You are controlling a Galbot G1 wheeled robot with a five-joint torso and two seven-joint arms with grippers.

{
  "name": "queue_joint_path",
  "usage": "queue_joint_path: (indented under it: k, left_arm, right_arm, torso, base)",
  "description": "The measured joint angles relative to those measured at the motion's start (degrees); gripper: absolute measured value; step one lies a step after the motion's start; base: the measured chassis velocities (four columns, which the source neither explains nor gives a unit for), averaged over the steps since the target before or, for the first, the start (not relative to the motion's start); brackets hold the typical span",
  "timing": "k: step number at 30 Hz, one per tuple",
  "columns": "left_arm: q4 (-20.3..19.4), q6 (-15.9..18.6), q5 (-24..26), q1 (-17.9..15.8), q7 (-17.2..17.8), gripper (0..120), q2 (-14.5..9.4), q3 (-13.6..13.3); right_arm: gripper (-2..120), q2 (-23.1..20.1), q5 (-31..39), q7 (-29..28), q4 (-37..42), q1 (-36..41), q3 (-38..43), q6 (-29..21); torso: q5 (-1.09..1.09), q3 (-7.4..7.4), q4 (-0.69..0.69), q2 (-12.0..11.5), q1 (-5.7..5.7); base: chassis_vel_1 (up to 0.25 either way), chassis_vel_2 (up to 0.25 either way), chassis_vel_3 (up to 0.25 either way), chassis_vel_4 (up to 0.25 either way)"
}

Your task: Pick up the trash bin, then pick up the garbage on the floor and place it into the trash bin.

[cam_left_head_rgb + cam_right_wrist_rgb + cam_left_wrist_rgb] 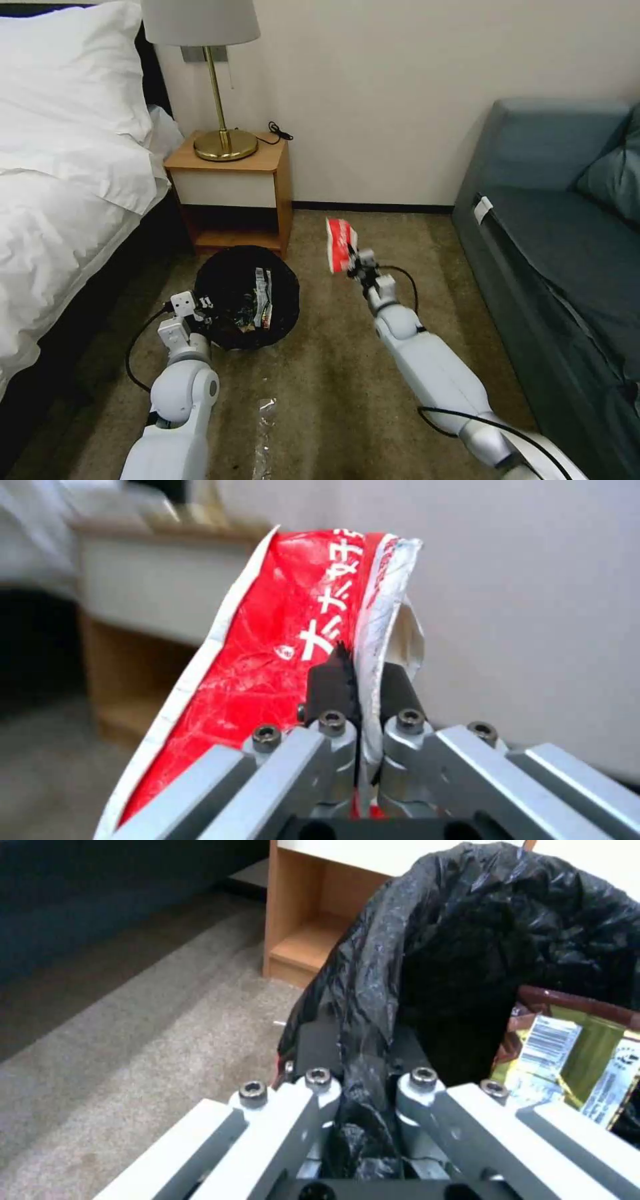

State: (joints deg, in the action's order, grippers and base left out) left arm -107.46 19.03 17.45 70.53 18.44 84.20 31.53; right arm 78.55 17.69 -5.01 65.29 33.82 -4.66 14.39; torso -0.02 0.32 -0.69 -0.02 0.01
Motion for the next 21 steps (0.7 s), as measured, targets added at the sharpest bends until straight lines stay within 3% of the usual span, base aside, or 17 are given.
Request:
queue_joint_path:
  k: [9,21]
  left_arm:
    - [0.92,0.01,0.26,-1.22,0.06,4,0.44,-0.74]
    - [0.62,0.66,0.56,-2.05,0.63,4,1.17,-1.82]
  right_arm:
    - [0,0.21,2.86,-4.72,13.13,0.34,-10.02,-3.12]
    - [0,0.06,0.27,-5.03,12.07,3.46,-13.61,-2.44]
  torso:
    - [0.00,0.00,0.01,0.00,0.00]
    - [0.02,0.00,-0.01,0.00,0.00]
  base:
    - [0.000,0.000,0.000,0.000]
    - [0.000,0.000,0.000,0.000]
